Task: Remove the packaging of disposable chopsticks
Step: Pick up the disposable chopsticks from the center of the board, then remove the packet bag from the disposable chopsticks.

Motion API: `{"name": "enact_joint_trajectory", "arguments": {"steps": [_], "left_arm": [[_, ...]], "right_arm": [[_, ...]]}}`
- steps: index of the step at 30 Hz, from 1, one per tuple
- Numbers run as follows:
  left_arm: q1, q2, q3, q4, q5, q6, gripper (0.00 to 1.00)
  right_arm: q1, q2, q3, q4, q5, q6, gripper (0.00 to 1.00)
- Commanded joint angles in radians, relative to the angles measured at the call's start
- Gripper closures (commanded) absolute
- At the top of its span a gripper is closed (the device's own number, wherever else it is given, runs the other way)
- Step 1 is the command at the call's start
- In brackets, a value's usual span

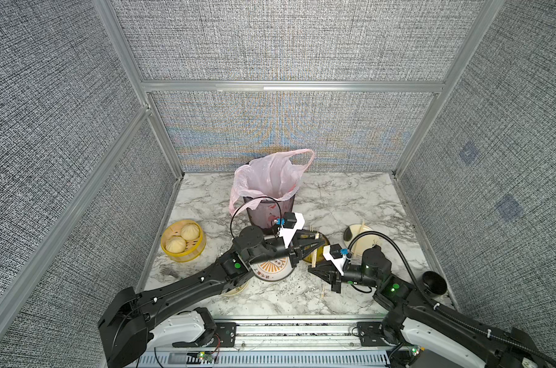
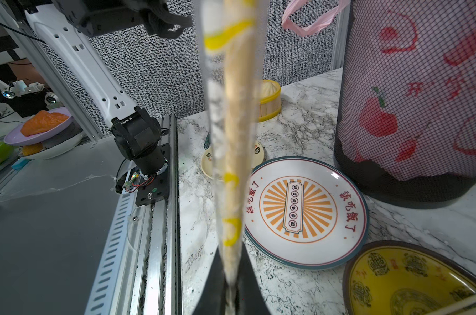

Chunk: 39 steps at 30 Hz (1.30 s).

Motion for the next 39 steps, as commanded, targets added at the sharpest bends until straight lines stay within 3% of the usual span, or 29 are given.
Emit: {"name": "enact_joint_trajectory", "arguments": {"steps": [1,15,22,30,39], "left_arm": [[0.01,0.0,0.013,0.058,0.121,-0.011,0.77],[0.01,0.033,0.063,0.004,0.118,0.026,0.83],[0.01,0.066,0.035,0.021,0.092,0.025,0.96],[0.01,0.065,-0.024,0.066,0.077,0.022,0.96],[0.009,0.101,-0.066,0.1,0.058,0.017,0.96]], "right_arm": [[0.003,-0.017,-0.003,0.026,0.003,-0.018,1.0],[0.004,0.002,0.008,0.012,-0.016,-0.025,1.0],[0.004,-0.007,0.008,0.016,-0.01,-0.018,1.0],[0.004,-0.027,0.012,0.048,0.053,0.014,1.0],[0.004,-0.035,0.044,0.064,0.037,0.024,1.0]]}}
